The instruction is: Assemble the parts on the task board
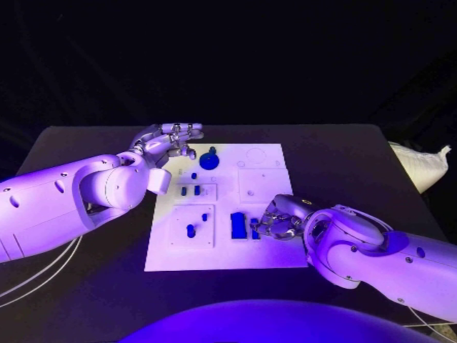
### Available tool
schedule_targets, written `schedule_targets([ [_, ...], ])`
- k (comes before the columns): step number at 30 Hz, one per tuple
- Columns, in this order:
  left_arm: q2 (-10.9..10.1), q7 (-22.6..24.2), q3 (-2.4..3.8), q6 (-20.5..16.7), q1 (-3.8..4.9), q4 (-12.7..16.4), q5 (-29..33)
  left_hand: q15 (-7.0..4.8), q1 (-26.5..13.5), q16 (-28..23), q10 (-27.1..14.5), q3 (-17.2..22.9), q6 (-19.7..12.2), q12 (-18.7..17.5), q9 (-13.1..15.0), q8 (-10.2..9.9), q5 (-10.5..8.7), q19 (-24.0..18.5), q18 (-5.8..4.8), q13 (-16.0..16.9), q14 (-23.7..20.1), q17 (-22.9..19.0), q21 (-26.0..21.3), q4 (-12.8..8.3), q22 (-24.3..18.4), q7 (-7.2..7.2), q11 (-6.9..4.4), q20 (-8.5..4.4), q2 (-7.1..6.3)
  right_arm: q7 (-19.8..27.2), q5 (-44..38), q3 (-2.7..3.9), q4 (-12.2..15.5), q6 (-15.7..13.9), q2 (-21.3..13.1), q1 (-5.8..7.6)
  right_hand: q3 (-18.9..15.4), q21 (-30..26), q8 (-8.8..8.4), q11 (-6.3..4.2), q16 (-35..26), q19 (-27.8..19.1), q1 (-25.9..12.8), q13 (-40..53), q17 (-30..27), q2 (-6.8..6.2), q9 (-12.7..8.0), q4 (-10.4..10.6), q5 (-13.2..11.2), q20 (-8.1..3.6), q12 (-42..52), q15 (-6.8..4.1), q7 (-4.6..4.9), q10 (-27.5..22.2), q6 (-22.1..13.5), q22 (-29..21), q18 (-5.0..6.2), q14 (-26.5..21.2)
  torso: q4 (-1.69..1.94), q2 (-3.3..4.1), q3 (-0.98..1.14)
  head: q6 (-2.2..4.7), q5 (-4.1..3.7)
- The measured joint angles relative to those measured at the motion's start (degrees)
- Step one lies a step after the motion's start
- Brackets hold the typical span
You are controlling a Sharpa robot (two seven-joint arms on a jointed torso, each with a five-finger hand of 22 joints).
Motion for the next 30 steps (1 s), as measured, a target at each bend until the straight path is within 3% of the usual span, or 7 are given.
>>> schedule_targets([
  [4, 0.0, 0.0, 0.0, 0.0, 0.0, 0.0, 0.0, 0.0, 0.0, 0.0, 0.0, 0.0, 0.0, 0.0, 0.0, 0.0, 0.0, 0.0, 0.0, 0.0, 0.0, 0.0, 0.0, 0.0, 0.0, 0.0, 0.0, 0.0, 0.0, 0.0, -0.8, 0.0, 0.0, -0.1, 0.0, 0.0, -1.6, 0.0, 0.0, 0.0, 0.0, 0.0, -1.7, 0.0, 0.0, 0.07, 0.1, 0.1, 0.0, 0.0, 0.0, 0.0, -0.01, 0.0, 0.0, 0.0, 0.0, 0.0, 0.03, 0.0, 0.0, -0.03, 0.0],
  [10, 0.0, -0.1, 0.0, 0.1, 0.0, 0.0, 0.0, 0.0, 0.0, 0.0, 0.0, 0.0, 0.0, 0.0, 0.0, 0.0, 0.0, 0.0, 0.0, 0.0, 0.0, 0.0, 0.0, 0.0, 0.0, 0.0, 0.0, 0.0, 0.0, 0.1, -1.7, 0.0, 0.2, -0.2, -0.2, 0.0, -4.1, 0.2, 0.0, 0.0, 0.0, 0.0, -2.4, 0.2, 0.0, 0.66, 0.3, -0.2, -4.0, 0.0, 0.0, 0.0, -0.01, 0.0, 0.0, 0.2, 0.0, 0.0, 0.01, -0.01, -0.01, -0.09, 0.04],
  [14, 0.0, -0.1, 0.0, 0.1, 0.0, 0.0, 0.0, 0.0, 0.0, 0.0, 0.0, 0.0, 0.0, 0.0, 0.0, 0.0, 0.0, 0.0, 0.0, 0.0, 0.0, 0.0, 0.0, 0.0, 0.0, 0.0, 0.0, 0.0, 0.0, 0.1, -2.0, 0.01, 0.4, -0.2, -0.6, 0.0, -5.2, 0.2, -0.01, 0.0, 0.0, 0.0, 0.2, 0.3, 0.0, 0.22, 0.4, -1.3, -8.0, 0.0, -0.3, 0.01, -0.01, 0.0, 0.0, 0.3, 0.0, 0.0, 0.0, -0.01, -0.01, -0.12, 0.08],
  [19, -0.1, -0.1, 0.0, 0.1, 0.0, 0.0, 0.0, 0.0, 0.0, 0.0, 0.0, 0.0, 0.0, 0.0, 0.0, 0.0, 0.0, 0.0, 0.0, 0.0, 0.0, 0.0, 0.0, 0.0, 0.0, 0.0, 0.0, 0.0, 0.0, 0.2, -2.3, 0.01, 0.6, -0.1, -1.1, -0.01, -6.5, 0.2, -0.01, 0.0, 0.0, 0.0, 5.5, 0.2, 0.0, -1.05, 0.5, -4.2, -15.6, 0.0, -1.0, 0.01, -0.01, 0.0, 0.0, 0.1, 0.0, 0.0, 0.0, -0.01, -0.02, -0.15, 0.09],
  [23, -0.1, -0.1, 0.0, 0.1, 0.0, 0.0, 0.0, 0.0, 0.0, 0.0, 0.0, 0.0, 0.0, 0.0, 0.0, 0.0, 0.0, 0.0, 0.0, 0.0, 0.0, 0.0, 0.0, 0.0, 0.0, 0.0, 0.0, 0.0, 0.0, 0.3, -2.8, 0.01, 0.5, 0.1, -1.2, -0.03, -6.4, 0.2, -0.01, 0.0, 0.0, 0.0, 9.3, 0.2, 0.0, -0.65, 0.6, -6.4, -20.3, 0.01, -1.0, 0.01, -0.01, 0.0, 0.0, 0.1, 0.0, 0.0, -0.02, -0.01, -0.02, -0.19, 0.12],
  [30, -0.1, -0.2, 0.0, 0.1, 0.0, -0.1, 0.0, 0.0, 0.0, 0.0, 0.0, 0.0, 0.0, 0.0, 0.0, 0.0, 0.0, 0.0, 0.0, 0.0, 0.0, 0.0, 0.0, 0.0, 0.0, 0.0, 0.0, 0.0, 0.0, 0.3, -3.8, 0.01, 0.6, 0.0, -1.1, -0.04, -6.4, 0.2, -0.01, 0.0, 0.0, 0.0, 10.2, 0.5, 0.0, -0.16, 0.7, -6.7, -20.3, 0.01, -1.0, 0.01, -0.01, 0.0, 0.0, 0.4, 0.0, 0.0, 0.01, -0.04, -0.03, -0.2, 0.01],
])
